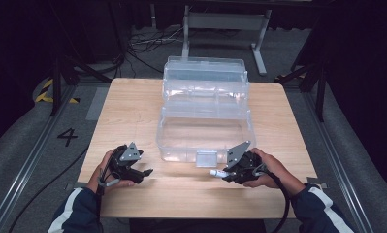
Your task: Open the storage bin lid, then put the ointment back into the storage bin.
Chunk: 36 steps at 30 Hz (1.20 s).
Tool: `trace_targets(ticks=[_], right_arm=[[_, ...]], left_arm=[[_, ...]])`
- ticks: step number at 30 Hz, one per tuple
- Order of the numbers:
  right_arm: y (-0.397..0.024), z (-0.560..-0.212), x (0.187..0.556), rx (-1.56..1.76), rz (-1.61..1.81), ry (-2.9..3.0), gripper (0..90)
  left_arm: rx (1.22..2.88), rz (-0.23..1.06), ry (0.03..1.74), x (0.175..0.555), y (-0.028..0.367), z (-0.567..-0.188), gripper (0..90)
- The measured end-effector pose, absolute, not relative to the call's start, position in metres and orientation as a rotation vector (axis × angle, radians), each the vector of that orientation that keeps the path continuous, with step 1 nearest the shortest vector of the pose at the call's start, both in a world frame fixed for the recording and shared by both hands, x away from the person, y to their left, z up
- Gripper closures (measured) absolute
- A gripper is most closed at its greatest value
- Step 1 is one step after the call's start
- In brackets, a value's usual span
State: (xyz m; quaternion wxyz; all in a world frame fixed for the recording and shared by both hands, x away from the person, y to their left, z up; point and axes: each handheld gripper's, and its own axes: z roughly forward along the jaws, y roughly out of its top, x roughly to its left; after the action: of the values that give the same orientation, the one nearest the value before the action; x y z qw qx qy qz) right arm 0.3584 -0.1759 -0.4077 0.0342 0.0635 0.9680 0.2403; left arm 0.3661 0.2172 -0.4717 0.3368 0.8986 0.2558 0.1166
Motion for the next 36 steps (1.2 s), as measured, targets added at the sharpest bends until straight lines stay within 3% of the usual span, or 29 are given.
trace_targets(ticks=[10,26,36], right_arm=[[-0.18,-0.391,0.354,0.184,0.773,2.942,71.1],[-0.188,-0.372,0.354,0.17,0.81,2.89,71.1],[-0.201,-0.342,0.36,0.203,0.826,2.821,71.1]], left_arm=[[2.318,0.231,0.727,0.363,0.231,-0.49,21.1],[2.278,0.244,0.725,0.361,0.234,-0.494,19.8],[2.278,0.243,0.728,0.361,0.234,-0.494,19.5]])
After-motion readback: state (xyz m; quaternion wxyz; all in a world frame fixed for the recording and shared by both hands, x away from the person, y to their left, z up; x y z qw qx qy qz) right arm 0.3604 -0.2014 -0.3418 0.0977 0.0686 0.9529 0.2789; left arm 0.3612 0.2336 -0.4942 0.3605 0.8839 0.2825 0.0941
